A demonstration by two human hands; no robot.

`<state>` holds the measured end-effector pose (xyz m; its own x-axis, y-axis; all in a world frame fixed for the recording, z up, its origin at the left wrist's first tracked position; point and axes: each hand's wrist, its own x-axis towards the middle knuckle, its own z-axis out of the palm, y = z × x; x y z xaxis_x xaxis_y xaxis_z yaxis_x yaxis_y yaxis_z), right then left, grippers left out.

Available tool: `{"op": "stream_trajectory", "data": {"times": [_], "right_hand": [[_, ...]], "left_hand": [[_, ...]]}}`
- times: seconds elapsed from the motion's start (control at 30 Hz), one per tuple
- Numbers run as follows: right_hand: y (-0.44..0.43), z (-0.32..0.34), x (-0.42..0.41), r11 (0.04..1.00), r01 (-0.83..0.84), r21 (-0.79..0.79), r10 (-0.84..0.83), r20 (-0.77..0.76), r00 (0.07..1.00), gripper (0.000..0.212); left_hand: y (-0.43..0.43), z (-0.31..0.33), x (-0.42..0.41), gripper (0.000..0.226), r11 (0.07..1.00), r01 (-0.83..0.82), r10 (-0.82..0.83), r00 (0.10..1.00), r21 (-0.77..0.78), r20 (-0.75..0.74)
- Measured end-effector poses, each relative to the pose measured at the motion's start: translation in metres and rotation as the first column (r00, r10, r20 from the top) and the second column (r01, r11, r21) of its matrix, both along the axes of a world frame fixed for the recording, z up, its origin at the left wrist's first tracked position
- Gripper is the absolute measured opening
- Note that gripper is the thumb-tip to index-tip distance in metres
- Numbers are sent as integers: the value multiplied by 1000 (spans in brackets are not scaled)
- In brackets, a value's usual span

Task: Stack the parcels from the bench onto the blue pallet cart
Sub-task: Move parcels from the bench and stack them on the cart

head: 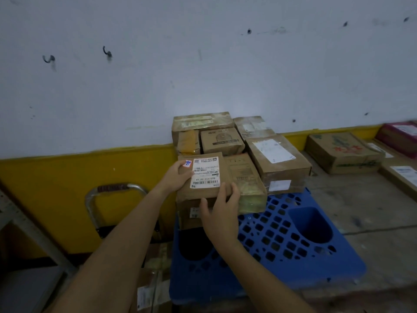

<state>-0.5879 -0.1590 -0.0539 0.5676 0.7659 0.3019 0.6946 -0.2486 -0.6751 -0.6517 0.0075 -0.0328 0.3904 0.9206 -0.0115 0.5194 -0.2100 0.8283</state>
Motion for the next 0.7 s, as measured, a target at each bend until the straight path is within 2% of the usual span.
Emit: {"op": "stream_trajectory", "data": {"times": [0.33, 0.5, 0.7], "right_hand": [[0, 11, 13, 995, -67, -74, 64, -46, 997, 53], [-4, 20, 33, 998, -46, -47, 44, -33, 998, 46], [-25, 35, 92, 994, -93, -58, 96, 66, 993, 53]], "left_hand": [[14, -2, 3, 51, 999, 10, -9, 1000, 36, -25], [16, 16, 3, 47, 972, -77, 102, 990, 220, -101], [-4, 56, 40, 46, 913, -187, 215, 976, 361, -38]]}}
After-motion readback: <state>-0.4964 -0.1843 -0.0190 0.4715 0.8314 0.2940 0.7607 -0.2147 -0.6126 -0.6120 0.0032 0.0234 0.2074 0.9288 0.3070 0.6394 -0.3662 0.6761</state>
